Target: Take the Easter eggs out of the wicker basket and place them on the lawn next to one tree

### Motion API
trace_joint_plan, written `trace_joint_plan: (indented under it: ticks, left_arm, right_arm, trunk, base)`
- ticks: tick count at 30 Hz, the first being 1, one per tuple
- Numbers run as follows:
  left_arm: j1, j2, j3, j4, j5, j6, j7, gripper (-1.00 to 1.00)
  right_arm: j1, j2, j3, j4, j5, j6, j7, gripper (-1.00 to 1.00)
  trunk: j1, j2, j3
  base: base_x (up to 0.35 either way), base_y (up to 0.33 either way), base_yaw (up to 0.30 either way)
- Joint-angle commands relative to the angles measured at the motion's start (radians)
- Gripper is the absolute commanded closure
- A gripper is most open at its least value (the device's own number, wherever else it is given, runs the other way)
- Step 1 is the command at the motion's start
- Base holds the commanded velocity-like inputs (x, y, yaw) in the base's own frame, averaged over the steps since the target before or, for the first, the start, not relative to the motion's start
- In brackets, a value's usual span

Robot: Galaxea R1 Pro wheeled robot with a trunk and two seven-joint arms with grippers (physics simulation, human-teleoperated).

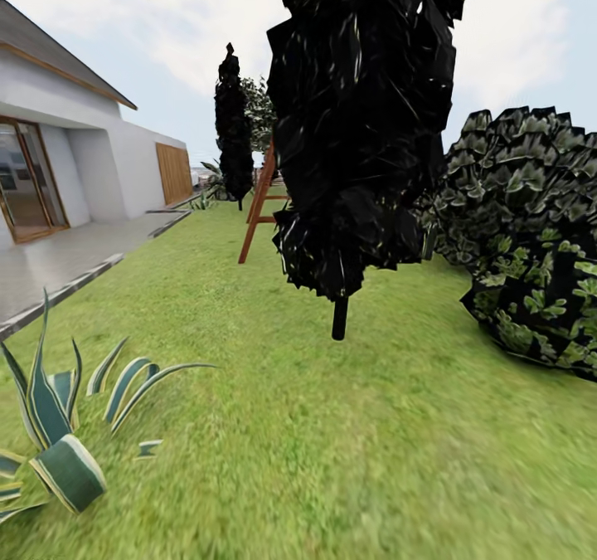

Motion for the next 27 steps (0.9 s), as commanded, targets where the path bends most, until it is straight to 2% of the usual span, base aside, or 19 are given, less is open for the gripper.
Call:
trace_joint_plan:
  ticks: [1, 14, 27]
  left_arm:
    - [0.000, 0.000, 0.000, 0.000, 0.001, 0.000, 0.000, -1.00]
    - [0.000, 0.001, 0.000, 0.000, 0.001, 0.000, 0.000, -1.00]
    - [0.000, 0.002, 0.001, 0.000, 0.002, -0.001, 0.000, -1.00]
  right_arm:
    - [-0.001, 0.000, 0.000, 0.002, -0.001, 0.000, 0.001, -1.00]
    - [-0.001, 0.001, 0.000, 0.002, -0.001, 0.000, 0.001, -1.00]
    - [-0.001, 0.005, 0.000, 0.002, -0.001, 0.000, 0.001, -1.00]
  trunk:
    - [0.000, 0.000, -0.001]
    - [0.000, 0.000, -0.001]
    - [0.000, 0.000, -0.001]
  base:
    - [0.261, -0.196, 0.251]
    - [0.249, -0.177, 0.251]
    - [0.018, -0.007, 0.252]
